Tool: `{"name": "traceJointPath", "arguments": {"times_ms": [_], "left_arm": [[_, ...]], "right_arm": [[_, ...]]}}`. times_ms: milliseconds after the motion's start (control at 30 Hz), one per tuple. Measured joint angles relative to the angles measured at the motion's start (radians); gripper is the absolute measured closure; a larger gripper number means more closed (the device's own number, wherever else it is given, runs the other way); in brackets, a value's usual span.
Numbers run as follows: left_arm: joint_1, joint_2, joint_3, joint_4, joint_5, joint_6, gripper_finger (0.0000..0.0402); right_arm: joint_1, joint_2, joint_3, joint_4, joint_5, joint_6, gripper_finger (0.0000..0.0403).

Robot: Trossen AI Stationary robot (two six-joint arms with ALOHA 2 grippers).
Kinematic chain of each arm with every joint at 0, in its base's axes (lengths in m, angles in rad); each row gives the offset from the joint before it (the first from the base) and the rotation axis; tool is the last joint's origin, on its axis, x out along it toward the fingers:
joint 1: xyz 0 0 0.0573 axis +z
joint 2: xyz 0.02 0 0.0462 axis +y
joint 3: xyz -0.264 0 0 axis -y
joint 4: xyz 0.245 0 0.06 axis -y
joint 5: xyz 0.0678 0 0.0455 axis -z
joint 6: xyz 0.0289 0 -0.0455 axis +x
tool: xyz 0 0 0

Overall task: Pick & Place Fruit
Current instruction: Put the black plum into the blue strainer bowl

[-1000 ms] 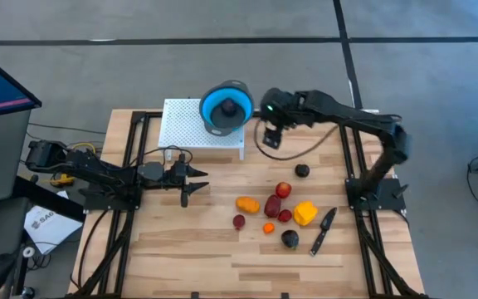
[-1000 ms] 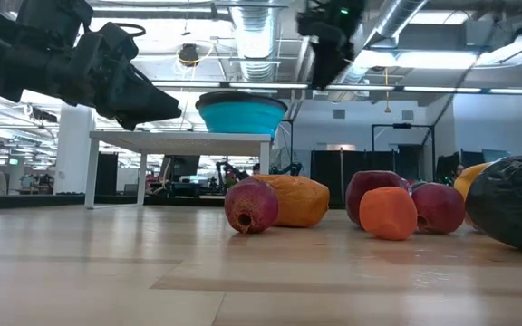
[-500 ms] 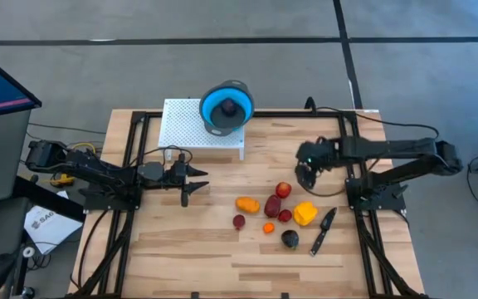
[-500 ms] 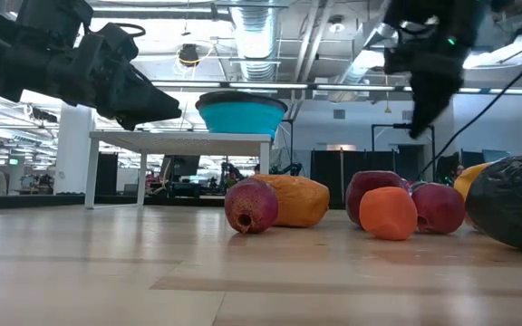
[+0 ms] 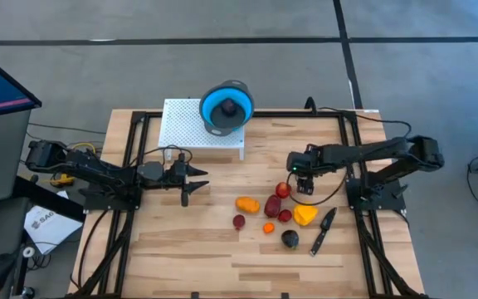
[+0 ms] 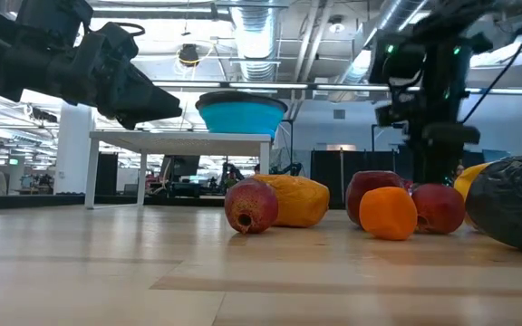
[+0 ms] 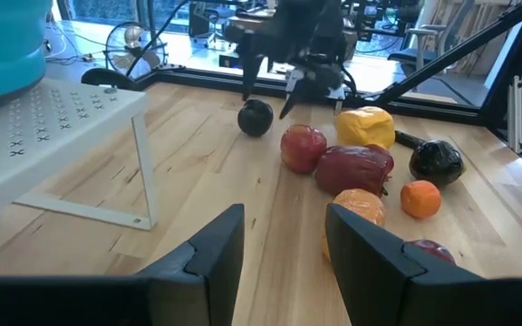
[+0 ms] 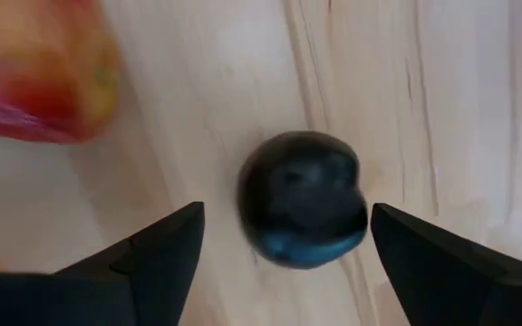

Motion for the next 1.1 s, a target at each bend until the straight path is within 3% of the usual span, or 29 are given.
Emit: {"name": "traceJointPath", "arguments": {"times_ms": [267,733,1100], "left_arm": [[0.0,0.0,0.0,0.007,-0.004,0.0,0.0253],[0.0,0.0,0.0,0.013,-0.008,0.002,0.0253],[0.0,0.0,0.0,0.013,-0.008,0.002,0.0253]], "right_arm": [[-0.064,0.14,0.001,0.04,0.002,-0.023,0.0061],[-0.065,0.148,0.001,0.107,-0.031,-0.039,0.0166],[-0.066,0.149,0.001,0.307,-0.083,-0.035,0.0168]]}}
